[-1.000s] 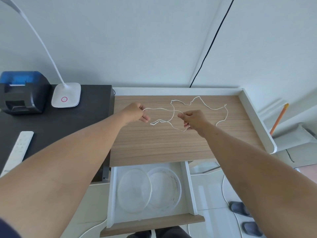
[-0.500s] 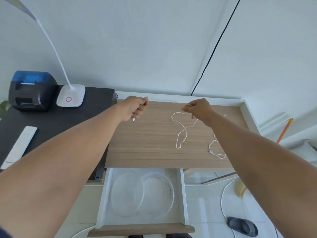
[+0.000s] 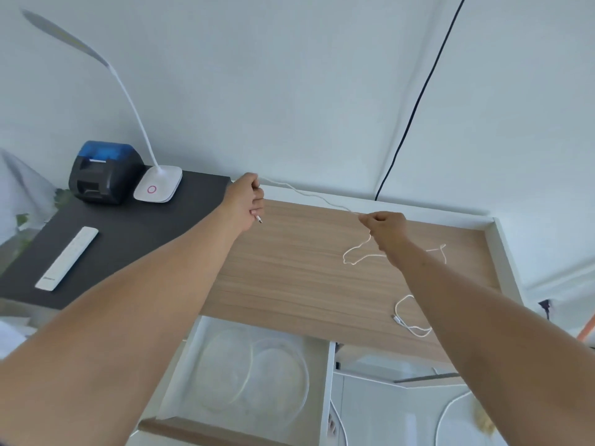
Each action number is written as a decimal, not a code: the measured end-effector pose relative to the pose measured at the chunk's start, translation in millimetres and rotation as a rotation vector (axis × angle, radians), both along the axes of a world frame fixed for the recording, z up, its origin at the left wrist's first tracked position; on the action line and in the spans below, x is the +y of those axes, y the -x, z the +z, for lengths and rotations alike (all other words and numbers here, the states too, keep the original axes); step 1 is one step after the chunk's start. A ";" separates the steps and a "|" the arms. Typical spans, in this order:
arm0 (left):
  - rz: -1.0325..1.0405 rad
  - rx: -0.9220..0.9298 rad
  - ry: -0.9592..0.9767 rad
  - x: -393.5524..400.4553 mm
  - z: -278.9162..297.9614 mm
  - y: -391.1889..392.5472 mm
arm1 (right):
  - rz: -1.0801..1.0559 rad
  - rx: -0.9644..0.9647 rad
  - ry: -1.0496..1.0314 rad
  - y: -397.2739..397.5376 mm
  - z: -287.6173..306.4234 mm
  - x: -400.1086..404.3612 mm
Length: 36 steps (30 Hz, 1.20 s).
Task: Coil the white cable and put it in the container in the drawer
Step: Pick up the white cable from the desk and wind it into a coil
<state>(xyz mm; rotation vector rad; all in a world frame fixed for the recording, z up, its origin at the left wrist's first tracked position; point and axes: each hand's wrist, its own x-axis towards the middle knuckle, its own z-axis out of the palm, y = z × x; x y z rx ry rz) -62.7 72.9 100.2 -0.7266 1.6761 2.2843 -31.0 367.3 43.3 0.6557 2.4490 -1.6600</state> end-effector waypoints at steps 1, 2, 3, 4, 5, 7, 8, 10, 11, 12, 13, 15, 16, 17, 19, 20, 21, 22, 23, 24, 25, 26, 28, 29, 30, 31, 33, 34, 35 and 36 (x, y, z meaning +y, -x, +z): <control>0.009 -0.001 0.048 4.1 1.0 -0.9 | 0.034 0.014 -0.063 4.3 0.9 -2.6; 0.010 0.004 0.077 7.6 1.4 -2.0 | 0.082 0.016 -0.110 8.2 2.4 -6.3; 0.009 0.014 0.089 10.3 2.3 -2.9 | 0.143 0.009 -0.154 11.7 4.5 -11.0; 0.010 0.024 0.083 11.6 3.8 -3.7 | 0.215 -0.005 -0.200 14.8 6.9 -15.7; 0.017 0.028 0.057 11.3 6.0 -4.0 | 0.291 -0.020 -0.242 17.0 8.9 -20.0; 0.060 0.026 -0.021 5.5 12.1 -2.9 | 0.414 -0.035 -0.272 19.0 11.6 -22.0; 0.090 0.031 -0.045 0.1 15.9 -2.3 | 0.439 -0.035 -0.254 18.6 11.4 -19.0; 0.148 0.050 -0.056 -12.4 23.7 -0.9 | 0.424 -0.038 -0.168 16.5 8.6 -6.6; 0.178 0.060 -0.060 -18.3 27.3 -0.8 | 0.402 -0.039 -0.124 14.4 7.1 0.7; 0.211 0.067 -0.070 -23.7 29.8 -0.9 | 0.379 -0.035 -0.091 12.2 4.7 7.6; 0.241 0.073 -0.080 -28.7 31.4 -0.8 | 0.357 -0.028 -0.071 9.4 2.2 12.7; 0.266 0.080 -0.053 -35.7 32.9 -0.4 | 0.299 0.011 -0.070 3.2 -1.6 17.2; 0.253 0.080 -0.008 -36.9 32.6 -0.2 | 0.279 0.037 -0.088 1.1 -1.9 16.6; 0.227 0.080 0.051 -36.3 31.7 -0.4 | 0.285 0.055 -0.119 -1.1 -0.5 13.8; 0.148 0.081 0.177 -30.5 27.9 -1.8 | 0.392 0.055 -0.201 -4.2 6.9 2.7; 0.094 0.084 0.229 -26.4 26.8 -3.4 | 0.468 0.051 -0.221 -5.4 12.6 -5.1; 0.035 0.086 0.261 -22.5 26.4 -5.5 | 0.544 0.047 -0.223 -5.9 18.7 -13.8; -0.023 0.090 0.270 -19.6 26.3 -7.9 | 0.615 0.044 -0.230 -5.5 25.3 -22.1; -0.079 0.097 0.265 -17.5 26.5 -10.2 | 0.678 0.043 -0.243 -4.1 31.8 -29.8; -0.129 0.106 0.258 -16.5 26.9 -12.2 | 0.735 0.040 -0.249 -1.9 37.3 -35.9; -0.169 0.115 0.260 -15.5 27.4 -14.0 | 0.785 0.039 -0.237 -0.2 43.0 -41.5; -0.201 0.124 0.277 -14.6 28.5 -15.8 | 0.823 0.039 -0.211 1.3 48.2 -45.7; -0.250 0.135 0.317 -11.5 29.4 -19.4 | 0.844 0.030 -0.092 3.4 57.8 -53.0; -0.270 0.133 0.326 -9.6 29.3 -21.8 | 0.829 0.030 -0.009 4.4 62.0 -56.1; -0.295 0.123 0.337 -8.1 28.8 -24.8 | 0.806 0.037 0.068 5.2 66.0 -58.6; -0.329 0.113 0.365 -6.6 28.0 -28.1 | 0.779 0.047 0.125 5.9 69.6 -60.7; -0.421 0.116 0.447 -4.2 24.9 -34.8 | 0.732 0.063 0.187 6.5 75.9 -64.3; -0.466 0.125 0.467 -3.1 22.9 -37.9 | 0.704 0.067 0.208 6.5 78.4 -65.6; -0.505 0.133 0.464 -2.0 20.9 -40.5 | 0.670 0.072 0.225 6.2 80.4 -66.9; -0.537 0.135 0.444 -1.0 19.3 -43.1 | 0.636 0.080 0.234 6.1 82.2 -67.6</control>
